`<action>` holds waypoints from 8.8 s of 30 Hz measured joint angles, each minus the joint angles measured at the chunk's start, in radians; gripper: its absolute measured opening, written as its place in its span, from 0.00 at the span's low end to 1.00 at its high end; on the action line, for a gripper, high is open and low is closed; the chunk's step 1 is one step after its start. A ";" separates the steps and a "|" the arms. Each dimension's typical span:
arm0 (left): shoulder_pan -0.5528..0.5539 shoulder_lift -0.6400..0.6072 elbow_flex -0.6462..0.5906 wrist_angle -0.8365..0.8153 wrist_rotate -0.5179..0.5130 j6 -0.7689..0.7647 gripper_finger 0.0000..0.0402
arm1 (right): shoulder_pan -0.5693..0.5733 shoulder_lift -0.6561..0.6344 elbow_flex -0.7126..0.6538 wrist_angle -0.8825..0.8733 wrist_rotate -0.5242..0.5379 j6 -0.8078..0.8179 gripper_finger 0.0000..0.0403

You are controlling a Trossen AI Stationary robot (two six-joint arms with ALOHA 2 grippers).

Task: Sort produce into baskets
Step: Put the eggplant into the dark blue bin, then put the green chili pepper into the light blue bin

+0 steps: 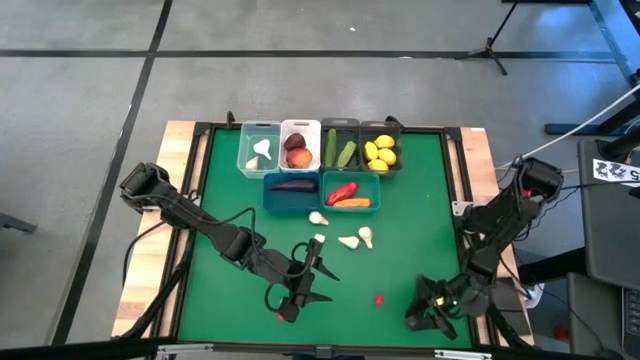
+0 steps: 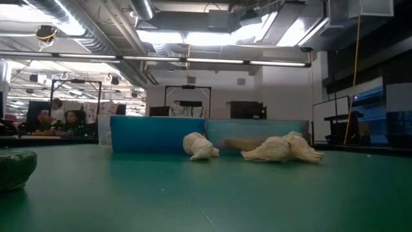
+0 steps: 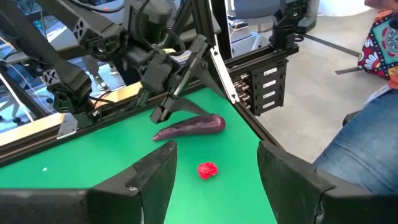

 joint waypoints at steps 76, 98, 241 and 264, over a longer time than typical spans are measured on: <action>0.223 0.543 0.207 0.028 -0.457 -0.485 0.55 | -0.556 -0.391 0.469 -0.986 0.049 -0.515 0.52; 0.261 0.616 0.210 0.027 -0.397 -0.550 0.55 | -0.556 -0.391 0.469 -1.004 0.050 -0.513 0.52; -0.344 0.046 -0.422 0.000 -0.363 -0.775 0.70 | -0.452 -0.189 0.469 -0.818 -0.029 -0.677 0.52; -0.240 0.155 -0.470 0.071 -0.237 -0.670 0.68 | -0.452 -0.190 0.469 -0.817 -0.029 -0.650 0.52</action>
